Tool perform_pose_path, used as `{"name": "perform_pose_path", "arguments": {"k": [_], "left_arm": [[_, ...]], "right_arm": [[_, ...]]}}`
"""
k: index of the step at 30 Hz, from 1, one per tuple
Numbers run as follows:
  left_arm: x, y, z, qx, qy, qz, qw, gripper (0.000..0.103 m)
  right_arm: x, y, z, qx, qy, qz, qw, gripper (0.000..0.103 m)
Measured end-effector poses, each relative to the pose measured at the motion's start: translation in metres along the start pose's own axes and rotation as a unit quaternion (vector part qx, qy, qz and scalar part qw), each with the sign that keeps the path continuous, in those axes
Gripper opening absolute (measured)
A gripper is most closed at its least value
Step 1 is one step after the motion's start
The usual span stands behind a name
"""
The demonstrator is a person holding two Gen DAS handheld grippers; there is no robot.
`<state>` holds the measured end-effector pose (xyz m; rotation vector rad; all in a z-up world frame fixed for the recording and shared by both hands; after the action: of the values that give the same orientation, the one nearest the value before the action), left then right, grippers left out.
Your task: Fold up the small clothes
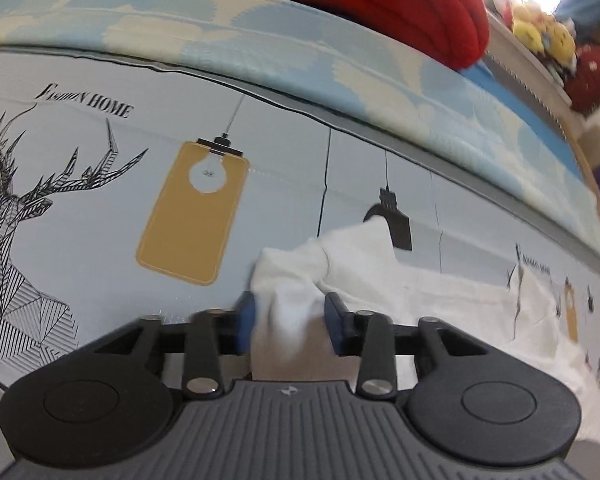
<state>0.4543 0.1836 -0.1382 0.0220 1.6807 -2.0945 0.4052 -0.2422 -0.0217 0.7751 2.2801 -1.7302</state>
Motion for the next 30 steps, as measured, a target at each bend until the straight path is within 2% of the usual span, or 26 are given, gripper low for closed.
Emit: {"name": "perform_pose_path", "arguments": {"k": [1, 2, 4, 5, 8, 12, 13, 16, 18, 20, 21, 22, 24, 25, 26, 27, 28, 29, 30], "left_arm": [[0.000, 0.000, 0.001, 0.001, 0.009, 0.002, 1.0000, 0.000], [-0.004, -0.006, -0.001, -0.011, 0.015, 0.019, 0.9997, 0.000], [-0.014, -0.024, -0.019, -0.063, 0.009, 0.064, 0.9959, 0.000], [-0.017, -0.029, -0.029, -0.067, -0.006, 0.072, 0.9951, 0.000], [-0.014, -0.025, -0.047, -0.090, -0.020, 0.065, 0.9936, 0.000], [-0.011, -0.031, -0.061, -0.103, -0.050, 0.046, 0.9923, 0.003], [-0.012, -0.037, -0.062, -0.102, -0.056, 0.047, 0.9921, 0.007], [-0.011, -0.058, -0.049, -0.064, -0.045, 0.049, 0.9957, 0.007], [0.001, -0.062, -0.025, -0.031, 0.005, 0.028, 0.9991, 0.007], [0.026, -0.054, -0.001, 0.009, 0.077, -0.015, 0.9969, 0.009], [0.041, -0.046, 0.005, 0.020, 0.115, -0.041, 0.9924, 0.012], [0.056, -0.037, 0.006, 0.010, 0.149, -0.065, 0.9867, 0.012], [0.081, -0.016, -0.012, -0.064, 0.206, -0.106, 0.9707, 0.012], [0.090, -0.007, -0.027, -0.117, 0.235, -0.121, 0.9572, 0.011], [0.095, -0.004, -0.043, -0.180, 0.261, -0.124, 0.9402, 0.010], [0.094, -0.008, -0.048, -0.195, 0.262, -0.115, 0.9382, 0.010], [0.092, -0.015, -0.047, -0.173, 0.245, -0.108, 0.9478, 0.010], [0.088, -0.026, -0.039, -0.128, 0.227, -0.090, 0.9611, 0.010], [0.084, -0.037, -0.029, -0.092, 0.218, -0.069, 0.9690, 0.010]], "right_arm": [[0.000, 0.001, 0.000, 0.001, 0.000, -0.001, 1.000, 0.009], [0.001, 0.002, -0.002, 0.001, -0.001, -0.002, 1.000, 0.009], [0.001, 0.003, -0.002, 0.001, -0.003, -0.003, 1.000, 0.009], [0.001, 0.003, -0.001, 0.002, -0.002, -0.003, 1.000, 0.009], [0.000, 0.003, 0.000, 0.003, -0.001, -0.003, 1.000, 0.009], [0.001, 0.003, 0.001, 0.004, -0.001, -0.003, 1.000, 0.009], [0.001, 0.002, 0.001, 0.004, -0.001, -0.003, 1.000, 0.009], [0.000, 0.001, 0.002, 0.005, -0.002, -0.002, 1.000, 0.009], [-0.001, 0.001, 0.005, 0.008, -0.002, -0.001, 1.000, 0.009], [-0.002, 0.000, 0.008, 0.009, -0.002, -0.001, 1.000, 0.009], [-0.002, -0.001, 0.010, 0.010, -0.003, 0.000, 1.000, 0.009], [-0.003, -0.001, 0.011, 0.010, -0.003, 0.000, 1.000, 0.009], [-0.004, -0.004, 0.014, 0.011, -0.003, 0.002, 1.000, 0.009], [-0.005, -0.005, 0.017, 0.011, -0.003, 0.003, 1.000, 0.009], [-0.007, -0.007, 0.019, 0.012, -0.002, 0.004, 1.000, 0.009], [-0.008, -0.009, 0.023, 0.014, -0.001, 0.006, 1.000, 0.009], [-0.010, -0.011, 0.028, 0.017, 0.002, 0.009, 1.000, 0.009], [-0.011, -0.013, 0.032, 0.019, 0.003, 0.012, 1.000, 0.009], [-0.012, -0.016, 0.036, 0.021, 0.005, 0.014, 1.000, 0.009]]}}
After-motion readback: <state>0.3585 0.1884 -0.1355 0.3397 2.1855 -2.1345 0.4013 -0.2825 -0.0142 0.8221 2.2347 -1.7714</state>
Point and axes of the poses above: each gripper's, at about its wrist camera, not at the fingertips, and y roughly the way its jaws point, z to its right, x to its underside, the point moved 9 cm from there along y, roughly the way its jaws point, and after that the axes turned 7 degrees about -z, right-handed, at the moved point
